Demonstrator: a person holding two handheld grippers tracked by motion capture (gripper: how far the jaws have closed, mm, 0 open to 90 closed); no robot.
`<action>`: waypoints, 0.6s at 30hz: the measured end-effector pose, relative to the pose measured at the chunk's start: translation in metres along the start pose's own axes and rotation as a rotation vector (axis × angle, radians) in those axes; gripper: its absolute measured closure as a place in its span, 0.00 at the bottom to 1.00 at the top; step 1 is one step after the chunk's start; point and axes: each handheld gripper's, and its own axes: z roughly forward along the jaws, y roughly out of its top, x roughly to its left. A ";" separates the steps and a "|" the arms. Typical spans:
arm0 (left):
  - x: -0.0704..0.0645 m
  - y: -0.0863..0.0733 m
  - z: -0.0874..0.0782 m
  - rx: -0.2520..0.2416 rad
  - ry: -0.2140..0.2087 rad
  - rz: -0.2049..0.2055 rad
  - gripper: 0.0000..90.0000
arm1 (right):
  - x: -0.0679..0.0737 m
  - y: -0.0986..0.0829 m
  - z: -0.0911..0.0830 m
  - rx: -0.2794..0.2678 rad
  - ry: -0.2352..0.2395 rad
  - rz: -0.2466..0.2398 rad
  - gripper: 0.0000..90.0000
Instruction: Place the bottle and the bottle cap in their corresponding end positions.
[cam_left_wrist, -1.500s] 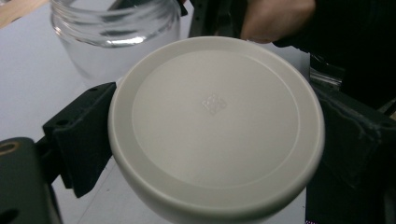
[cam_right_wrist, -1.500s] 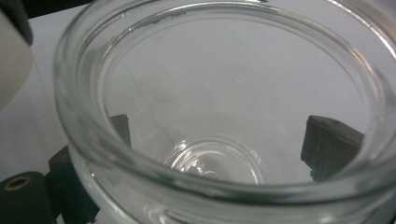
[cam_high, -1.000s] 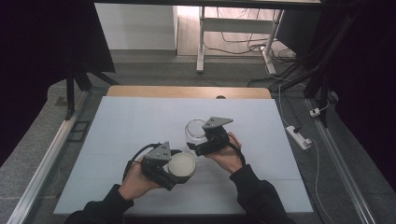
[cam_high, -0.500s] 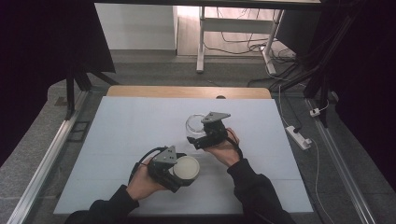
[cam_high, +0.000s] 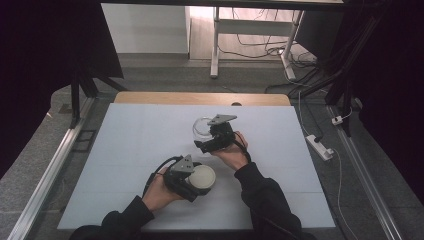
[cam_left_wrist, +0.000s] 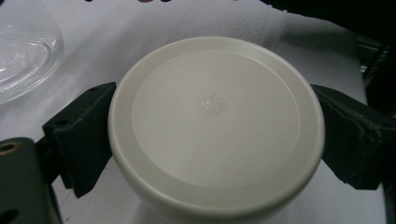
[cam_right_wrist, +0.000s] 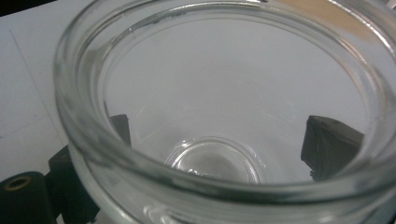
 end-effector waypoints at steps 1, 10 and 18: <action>0.001 -0.001 0.002 0.005 0.000 0.004 0.09 | 0.000 0.000 0.002 0.003 -0.002 -0.001 0.07; 0.007 -0.005 0.014 0.033 0.021 0.002 0.09 | -0.004 0.001 0.016 0.017 -0.004 -0.005 0.07; 0.012 -0.011 0.024 0.078 0.035 0.020 0.09 | -0.008 -0.002 0.024 0.025 -0.009 -0.001 0.07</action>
